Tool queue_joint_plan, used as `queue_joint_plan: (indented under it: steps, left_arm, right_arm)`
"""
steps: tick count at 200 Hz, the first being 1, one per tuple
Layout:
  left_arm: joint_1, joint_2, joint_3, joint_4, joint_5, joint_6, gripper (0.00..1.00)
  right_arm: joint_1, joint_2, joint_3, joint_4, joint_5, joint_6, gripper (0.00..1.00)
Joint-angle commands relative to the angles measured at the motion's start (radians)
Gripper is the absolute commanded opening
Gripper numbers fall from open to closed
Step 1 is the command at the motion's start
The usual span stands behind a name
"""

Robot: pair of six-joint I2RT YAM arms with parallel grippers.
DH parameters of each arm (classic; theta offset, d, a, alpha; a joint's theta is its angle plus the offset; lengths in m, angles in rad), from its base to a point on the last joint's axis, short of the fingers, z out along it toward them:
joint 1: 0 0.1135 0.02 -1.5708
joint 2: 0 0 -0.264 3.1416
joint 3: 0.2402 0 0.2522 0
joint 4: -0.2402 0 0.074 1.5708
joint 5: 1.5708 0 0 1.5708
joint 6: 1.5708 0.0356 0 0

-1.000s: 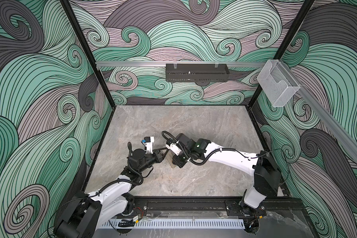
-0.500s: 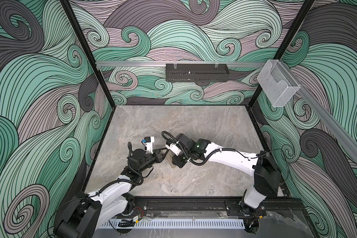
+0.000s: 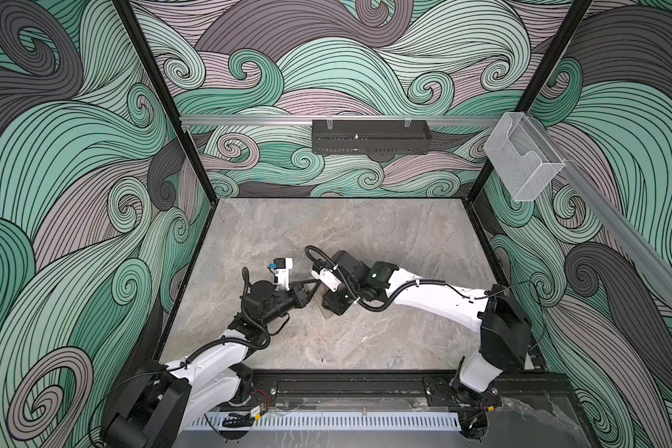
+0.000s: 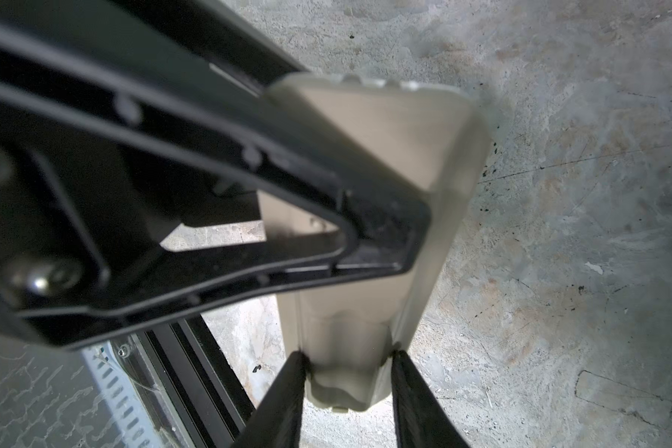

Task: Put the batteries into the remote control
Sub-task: 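Press the beige cover down flat over the compartment with the right gripper, then open the right gripper and lift it off the cover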

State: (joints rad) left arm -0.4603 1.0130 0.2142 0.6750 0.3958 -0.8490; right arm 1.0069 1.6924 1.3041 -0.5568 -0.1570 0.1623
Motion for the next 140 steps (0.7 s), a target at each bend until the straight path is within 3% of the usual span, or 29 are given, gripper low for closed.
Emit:
queue_joint_plan:
  steps: [1,140]
  left_arm:
    - [-0.009,0.001,0.027,0.06,0.032,-0.013,0.0]
    - [-0.009,-0.065,0.026,-0.018,0.017,0.002,0.0]
  right_arm:
    - [0.003,-0.033,-0.012,0.034,0.01,0.011,0.4]
    - [0.003,-0.085,-0.008,0.032,0.016,0.01,0.5]
